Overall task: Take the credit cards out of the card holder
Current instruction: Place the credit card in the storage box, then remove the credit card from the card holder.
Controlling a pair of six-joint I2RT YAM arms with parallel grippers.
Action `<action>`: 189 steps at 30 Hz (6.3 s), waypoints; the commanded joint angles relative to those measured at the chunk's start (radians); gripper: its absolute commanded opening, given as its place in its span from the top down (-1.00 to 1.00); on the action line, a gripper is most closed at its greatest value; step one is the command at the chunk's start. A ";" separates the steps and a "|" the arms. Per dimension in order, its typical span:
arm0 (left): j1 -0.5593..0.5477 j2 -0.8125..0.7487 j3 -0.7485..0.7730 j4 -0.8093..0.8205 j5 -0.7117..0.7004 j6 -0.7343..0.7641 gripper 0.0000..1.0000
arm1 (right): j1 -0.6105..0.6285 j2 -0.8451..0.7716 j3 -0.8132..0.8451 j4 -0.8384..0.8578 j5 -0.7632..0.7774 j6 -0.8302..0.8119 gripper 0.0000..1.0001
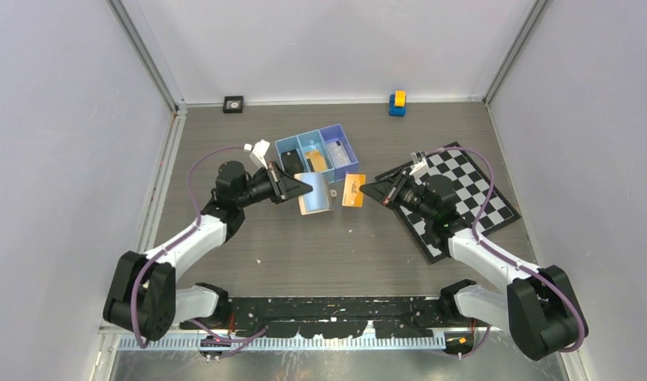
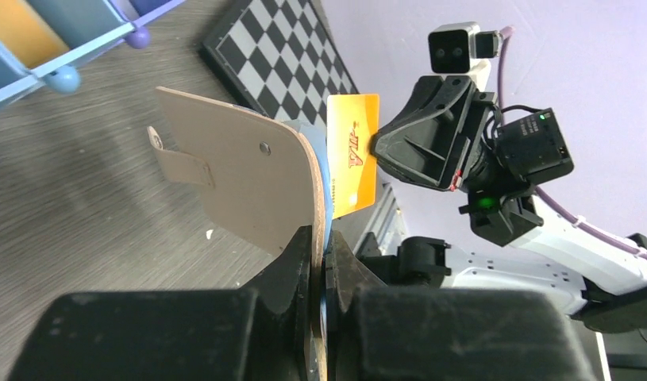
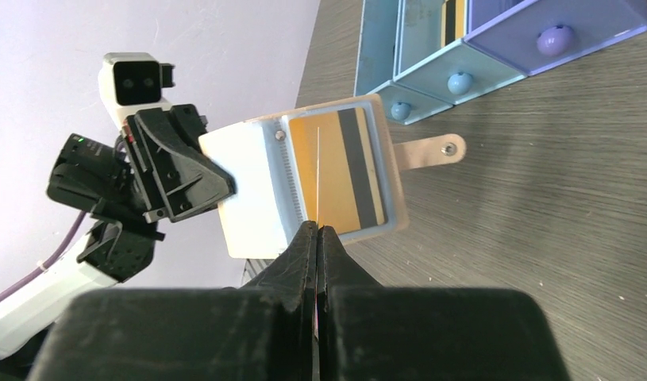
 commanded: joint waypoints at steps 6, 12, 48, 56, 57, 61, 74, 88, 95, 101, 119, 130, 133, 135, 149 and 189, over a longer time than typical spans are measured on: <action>0.012 -0.191 0.024 -0.256 -0.194 0.157 1.00 | -0.005 0.016 0.126 -0.132 0.037 -0.110 0.99; 0.012 -0.304 -0.001 -0.328 -0.317 0.200 1.00 | -0.003 0.160 0.299 -0.275 0.033 -0.167 0.99; 0.012 -0.468 -0.032 -0.389 -0.436 0.243 1.00 | 0.131 1.154 1.518 -1.015 0.027 -0.557 0.99; 0.012 -0.462 -0.032 -0.379 -0.425 0.235 1.00 | 0.143 1.232 1.626 -1.065 0.051 -0.578 0.97; 0.012 -0.464 -0.034 -0.378 -0.426 0.235 1.00 | 0.143 1.233 1.631 -1.068 0.066 -0.579 0.96; 0.012 -0.467 -0.035 -0.381 -0.433 0.237 1.00 | 0.144 1.221 1.640 -1.068 0.131 -0.572 0.74; 0.012 -0.461 -0.041 -0.356 -0.422 0.232 1.00 | 0.144 0.978 1.411 -0.948 0.305 -0.493 0.22; 0.012 -0.371 -0.080 -0.212 -0.375 0.173 1.00 | 0.166 0.377 0.744 -0.697 0.433 -0.385 -0.62; 0.013 -0.355 -0.083 -0.189 -0.368 0.165 1.00 | 0.177 0.107 0.441 -0.594 0.454 -0.299 -0.67; 0.014 -0.355 -0.132 -0.055 -0.298 0.136 1.00 | 0.179 0.048 0.239 -0.327 0.446 -0.274 -0.70; 0.013 -0.143 -0.141 0.481 0.018 -0.100 1.00 | 0.154 0.173 0.131 0.124 0.058 -0.058 -0.78; 0.012 -0.180 -0.166 0.553 0.007 -0.140 1.00 | 0.034 0.387 0.011 0.739 -0.068 0.357 -0.78; 0.013 -0.170 -0.170 0.595 0.004 -0.162 1.00 | 0.034 0.467 0.016 0.882 -0.084 0.462 -0.79; 0.012 -0.160 -0.173 0.618 -0.004 -0.174 1.00 | 0.034 0.488 0.019 0.910 -0.088 0.489 -0.79; 0.012 -0.056 -0.213 0.890 -0.065 -0.304 1.00 | 0.115 0.552 0.062 0.903 -0.088 0.491 -0.79; 0.012 -0.028 -0.160 0.679 -0.011 -0.232 1.00 | 0.061 0.230 0.030 0.573 -0.094 0.203 0.10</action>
